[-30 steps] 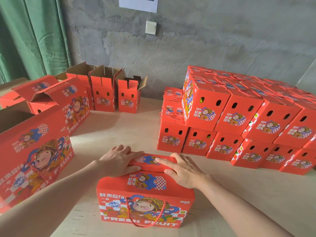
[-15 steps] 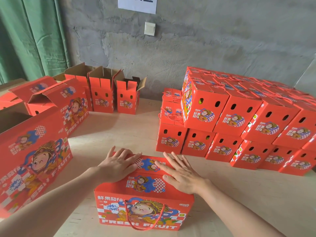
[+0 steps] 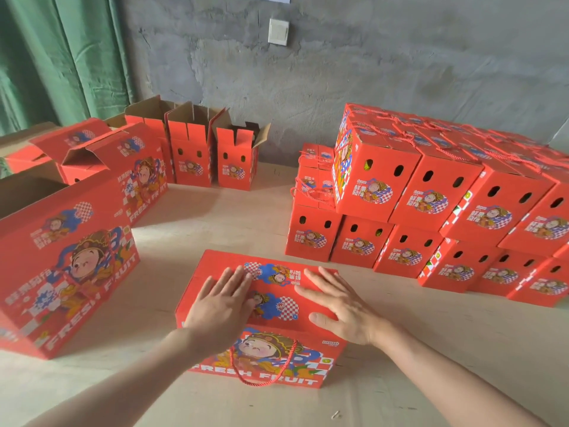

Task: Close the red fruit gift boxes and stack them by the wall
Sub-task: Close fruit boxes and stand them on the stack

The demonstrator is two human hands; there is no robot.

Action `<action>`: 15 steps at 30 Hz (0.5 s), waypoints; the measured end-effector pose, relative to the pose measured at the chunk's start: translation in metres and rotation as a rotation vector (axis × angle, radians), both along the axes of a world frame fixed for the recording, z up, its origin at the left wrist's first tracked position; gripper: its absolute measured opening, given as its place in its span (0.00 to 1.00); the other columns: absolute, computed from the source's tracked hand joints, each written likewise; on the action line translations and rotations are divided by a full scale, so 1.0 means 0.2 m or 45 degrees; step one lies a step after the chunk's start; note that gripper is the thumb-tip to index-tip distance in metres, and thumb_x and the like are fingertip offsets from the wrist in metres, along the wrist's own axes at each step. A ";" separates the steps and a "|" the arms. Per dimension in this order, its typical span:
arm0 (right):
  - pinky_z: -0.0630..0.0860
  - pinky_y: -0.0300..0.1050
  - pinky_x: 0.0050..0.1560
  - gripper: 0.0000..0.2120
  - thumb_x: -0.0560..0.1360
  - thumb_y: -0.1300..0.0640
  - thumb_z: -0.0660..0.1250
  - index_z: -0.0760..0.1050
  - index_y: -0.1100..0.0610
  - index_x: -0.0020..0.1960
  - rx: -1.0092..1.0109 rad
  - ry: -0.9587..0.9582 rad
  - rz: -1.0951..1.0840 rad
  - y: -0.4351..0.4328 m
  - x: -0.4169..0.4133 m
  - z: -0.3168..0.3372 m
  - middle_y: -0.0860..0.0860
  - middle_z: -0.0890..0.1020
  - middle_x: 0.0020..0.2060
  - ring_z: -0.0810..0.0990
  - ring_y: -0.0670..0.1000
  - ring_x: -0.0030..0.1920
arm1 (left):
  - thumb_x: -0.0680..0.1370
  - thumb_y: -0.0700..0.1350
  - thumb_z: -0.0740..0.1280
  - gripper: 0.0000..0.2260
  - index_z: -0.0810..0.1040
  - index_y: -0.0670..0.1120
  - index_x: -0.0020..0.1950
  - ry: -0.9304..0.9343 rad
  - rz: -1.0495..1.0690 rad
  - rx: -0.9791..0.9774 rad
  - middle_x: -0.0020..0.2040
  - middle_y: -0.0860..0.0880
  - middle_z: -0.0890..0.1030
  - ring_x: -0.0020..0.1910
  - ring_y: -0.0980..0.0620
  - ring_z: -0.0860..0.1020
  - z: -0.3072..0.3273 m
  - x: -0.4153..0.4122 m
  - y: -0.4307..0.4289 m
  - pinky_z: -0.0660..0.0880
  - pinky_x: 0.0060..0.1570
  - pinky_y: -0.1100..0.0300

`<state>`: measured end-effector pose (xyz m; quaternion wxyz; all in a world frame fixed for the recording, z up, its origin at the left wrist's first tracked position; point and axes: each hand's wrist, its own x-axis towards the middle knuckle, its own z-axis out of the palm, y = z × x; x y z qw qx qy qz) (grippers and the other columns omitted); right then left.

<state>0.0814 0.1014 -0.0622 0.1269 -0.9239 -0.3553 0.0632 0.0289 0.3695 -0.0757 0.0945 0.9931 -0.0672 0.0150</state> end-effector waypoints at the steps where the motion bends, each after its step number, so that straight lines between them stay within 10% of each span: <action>1: 0.32 0.48 0.73 0.25 0.77 0.34 0.50 0.48 0.32 0.72 -0.020 -0.002 0.010 -0.01 0.00 0.00 0.41 0.41 0.76 0.32 0.45 0.75 | 0.82 0.56 0.42 0.25 0.43 0.51 0.78 -0.023 0.037 0.005 0.77 0.55 0.39 0.76 0.53 0.37 -0.01 -0.04 -0.03 0.34 0.72 0.53; 5: 0.31 0.53 0.72 0.23 0.78 0.36 0.52 0.50 0.29 0.70 -0.055 0.041 -0.014 0.00 0.06 0.02 0.40 0.41 0.76 0.30 0.50 0.74 | 0.79 0.61 0.35 0.29 0.47 0.52 0.78 -0.098 0.144 0.053 0.78 0.56 0.46 0.77 0.52 0.42 -0.02 -0.09 -0.10 0.33 0.71 0.47; 9: 0.45 0.52 0.74 0.20 0.81 0.45 0.56 0.57 0.31 0.70 0.050 -0.063 -0.116 0.03 0.09 0.03 0.42 0.53 0.76 0.49 0.53 0.76 | 0.77 0.60 0.40 0.31 0.67 0.50 0.73 -0.214 0.008 -0.001 0.73 0.53 0.67 0.74 0.47 0.62 0.03 -0.02 -0.03 0.56 0.71 0.43; 15: 0.52 0.55 0.70 0.21 0.79 0.40 0.49 0.55 0.30 0.72 0.024 -0.193 -0.527 0.31 -0.08 -0.03 0.49 0.56 0.76 0.59 0.59 0.70 | 0.78 0.64 0.36 0.23 0.42 0.67 0.74 0.048 0.165 0.223 0.77 0.55 0.38 0.76 0.45 0.36 0.04 0.30 0.23 0.30 0.66 0.36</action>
